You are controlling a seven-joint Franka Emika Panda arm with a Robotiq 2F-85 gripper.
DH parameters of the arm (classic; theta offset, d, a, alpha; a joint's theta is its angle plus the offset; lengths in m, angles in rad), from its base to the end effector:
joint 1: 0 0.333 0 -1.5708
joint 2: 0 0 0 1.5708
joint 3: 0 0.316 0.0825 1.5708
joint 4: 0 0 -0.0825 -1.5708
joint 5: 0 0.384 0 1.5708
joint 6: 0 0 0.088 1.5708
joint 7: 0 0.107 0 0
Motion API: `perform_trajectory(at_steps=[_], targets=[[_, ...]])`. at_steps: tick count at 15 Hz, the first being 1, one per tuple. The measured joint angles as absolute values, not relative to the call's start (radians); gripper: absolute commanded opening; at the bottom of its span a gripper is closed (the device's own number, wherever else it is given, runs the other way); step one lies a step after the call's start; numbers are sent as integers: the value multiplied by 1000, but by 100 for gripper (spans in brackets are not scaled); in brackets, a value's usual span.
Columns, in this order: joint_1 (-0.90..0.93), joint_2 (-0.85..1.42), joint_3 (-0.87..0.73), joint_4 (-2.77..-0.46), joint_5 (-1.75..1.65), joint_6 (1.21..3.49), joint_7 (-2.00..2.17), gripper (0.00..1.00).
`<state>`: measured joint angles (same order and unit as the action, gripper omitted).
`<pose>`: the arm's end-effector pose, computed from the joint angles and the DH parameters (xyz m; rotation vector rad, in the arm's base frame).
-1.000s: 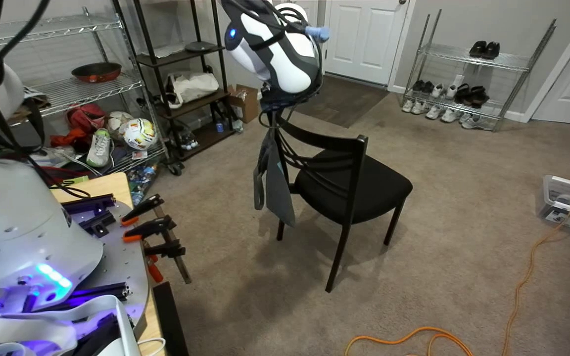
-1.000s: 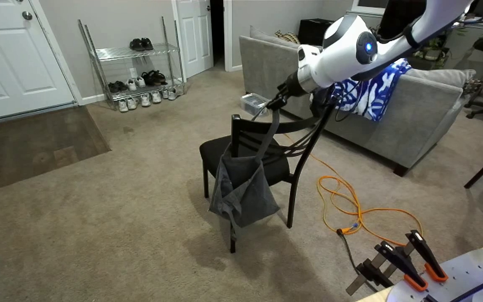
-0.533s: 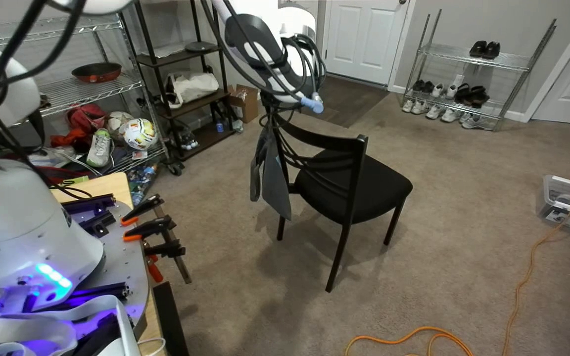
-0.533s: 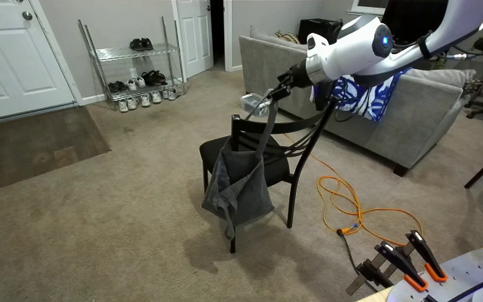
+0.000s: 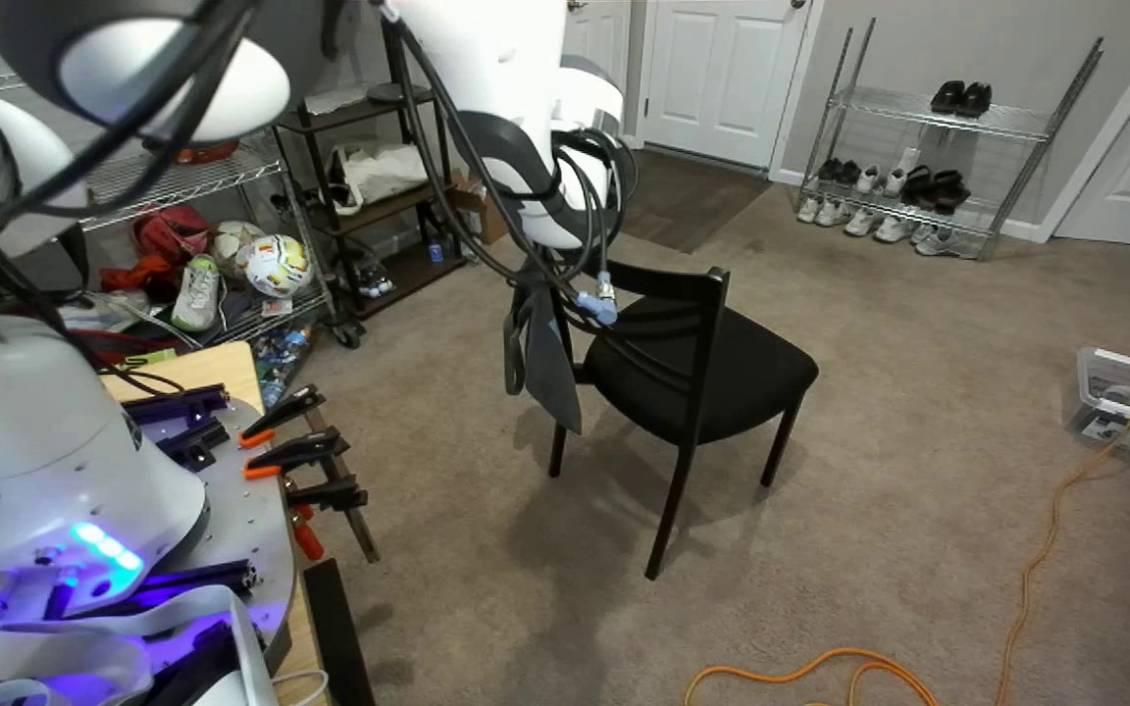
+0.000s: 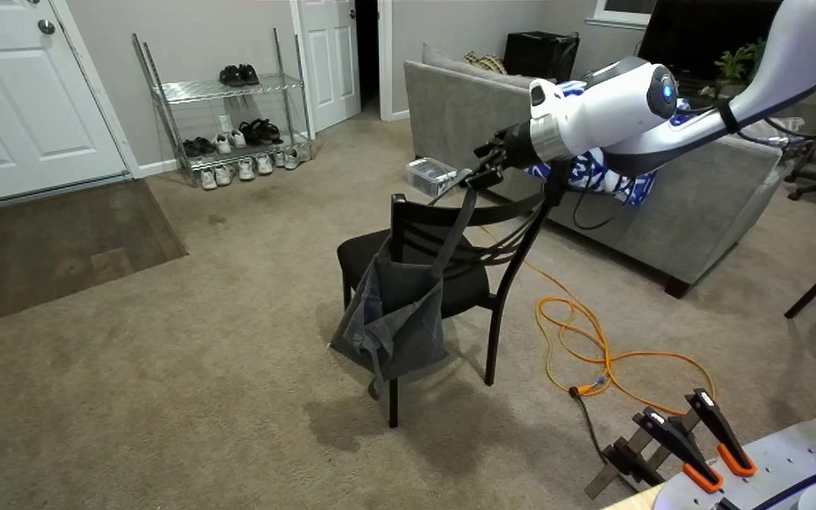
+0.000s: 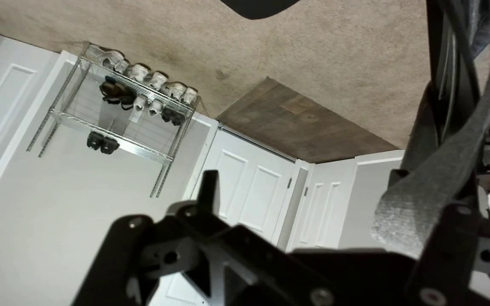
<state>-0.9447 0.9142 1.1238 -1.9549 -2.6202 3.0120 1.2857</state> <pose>0.5595 0.1066 0.2581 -2.4115 -1.2121 -1.4747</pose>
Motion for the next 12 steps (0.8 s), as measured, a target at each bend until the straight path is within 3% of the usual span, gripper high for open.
perform_trajectory(at_steps=[12], targets=[[-1174,1130,1307,-2126,-2620,2860,991,100]])
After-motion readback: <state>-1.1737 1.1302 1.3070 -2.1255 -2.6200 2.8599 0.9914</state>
